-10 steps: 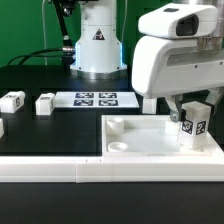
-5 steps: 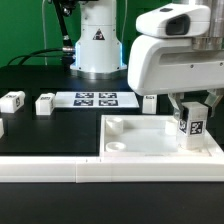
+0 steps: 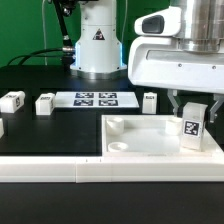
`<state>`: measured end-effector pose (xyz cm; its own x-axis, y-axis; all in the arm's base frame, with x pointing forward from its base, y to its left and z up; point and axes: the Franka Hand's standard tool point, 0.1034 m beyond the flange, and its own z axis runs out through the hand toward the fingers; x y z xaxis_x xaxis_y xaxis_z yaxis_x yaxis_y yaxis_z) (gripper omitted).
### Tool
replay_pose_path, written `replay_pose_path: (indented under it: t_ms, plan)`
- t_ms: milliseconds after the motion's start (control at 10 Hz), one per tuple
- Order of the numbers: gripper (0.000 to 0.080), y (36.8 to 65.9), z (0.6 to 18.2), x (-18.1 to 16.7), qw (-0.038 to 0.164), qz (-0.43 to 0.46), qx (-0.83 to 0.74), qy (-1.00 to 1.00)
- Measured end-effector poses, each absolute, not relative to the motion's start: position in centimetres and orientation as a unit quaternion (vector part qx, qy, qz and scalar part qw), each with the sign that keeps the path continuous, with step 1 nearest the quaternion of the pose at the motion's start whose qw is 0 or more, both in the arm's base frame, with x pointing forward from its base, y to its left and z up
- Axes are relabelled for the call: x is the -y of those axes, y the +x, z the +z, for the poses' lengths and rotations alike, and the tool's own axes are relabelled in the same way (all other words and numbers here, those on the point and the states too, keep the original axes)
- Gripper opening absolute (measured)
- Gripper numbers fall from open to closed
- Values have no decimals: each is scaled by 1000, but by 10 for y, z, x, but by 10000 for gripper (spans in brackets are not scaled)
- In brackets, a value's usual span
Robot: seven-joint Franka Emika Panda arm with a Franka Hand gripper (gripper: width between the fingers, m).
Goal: Assemble square table
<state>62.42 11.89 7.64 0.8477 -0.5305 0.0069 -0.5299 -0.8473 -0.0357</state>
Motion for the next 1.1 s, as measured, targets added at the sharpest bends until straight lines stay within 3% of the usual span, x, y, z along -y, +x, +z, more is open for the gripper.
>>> replay_pose_path:
  t_ms: [300,700,800,900,1000,1100]
  plan:
    - [290,624,76,-118,17,-8,-448,-894]
    - [290,625,76,-118,19,-3,-514,-858]
    - [374,625,76,-118,19,-3,-506,-862]
    - [510,625,76,-118,19,-3,-491,-871]
    - [510,625,77,-119,20,-4,-468,-884]
    - [624,625,78,-123,20,-5,-436,-899]
